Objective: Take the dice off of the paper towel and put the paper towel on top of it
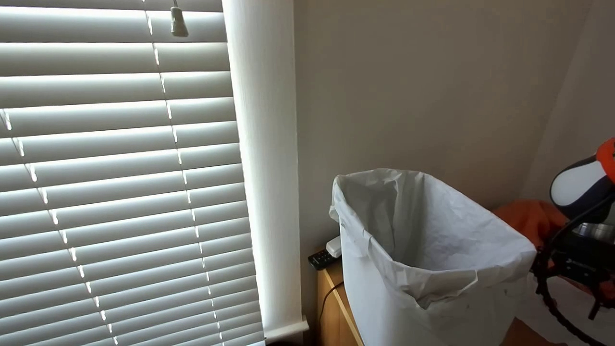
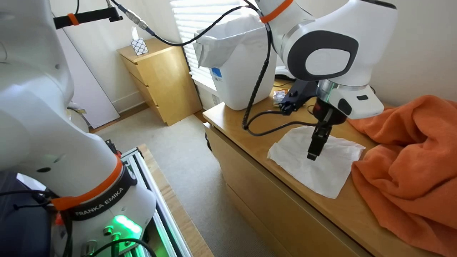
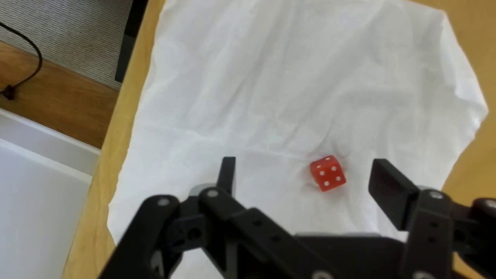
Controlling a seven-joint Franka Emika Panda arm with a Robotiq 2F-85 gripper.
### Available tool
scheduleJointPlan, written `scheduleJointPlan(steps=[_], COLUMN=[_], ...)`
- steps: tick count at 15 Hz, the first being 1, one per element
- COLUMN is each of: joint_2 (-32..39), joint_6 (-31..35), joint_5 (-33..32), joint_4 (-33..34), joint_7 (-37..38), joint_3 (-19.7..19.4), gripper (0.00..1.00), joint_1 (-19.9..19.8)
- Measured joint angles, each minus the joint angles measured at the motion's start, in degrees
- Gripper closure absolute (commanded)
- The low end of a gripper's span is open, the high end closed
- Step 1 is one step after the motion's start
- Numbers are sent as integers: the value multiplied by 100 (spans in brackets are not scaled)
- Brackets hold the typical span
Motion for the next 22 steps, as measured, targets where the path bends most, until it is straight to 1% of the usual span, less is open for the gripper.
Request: scheduleJointPlan(steps=[1, 2, 4, 5, 6, 7, 8, 9, 11, 13, 14, 15, 17, 18, 19, 22], joint_2=[32, 62, 110, 125, 140, 151, 160, 165, 169, 169, 169, 169, 169, 169, 169, 169], joint_6=[7, 10, 12, 13, 13, 13, 13, 13, 13, 14, 17, 22, 30, 32, 34, 38], joint_5=[18, 29, 60, 70, 80, 87, 89, 91, 92, 92, 92, 92, 92, 92, 92, 92], joint_4=[33, 65, 118, 139, 160, 179, 196, 209, 230, 241, 242, 243, 243, 243, 243, 243], joint_7=[-24, -49, -96, -114, -124, -130, -136, -139, -150, -167, -174, -186, -198, -201, -201, -203], joint_3=[0, 0, 0, 0, 0, 0, 0, 0, 0, 0, 0, 0, 0, 0, 0, -1], gripper=[23, 30, 30, 37, 38, 40, 48, 45, 52, 64, 65, 75, 85, 87, 86, 94], joint_1=[7, 14, 22, 25, 28, 32, 34, 35, 36, 36, 36, 36, 38, 40, 42, 54])
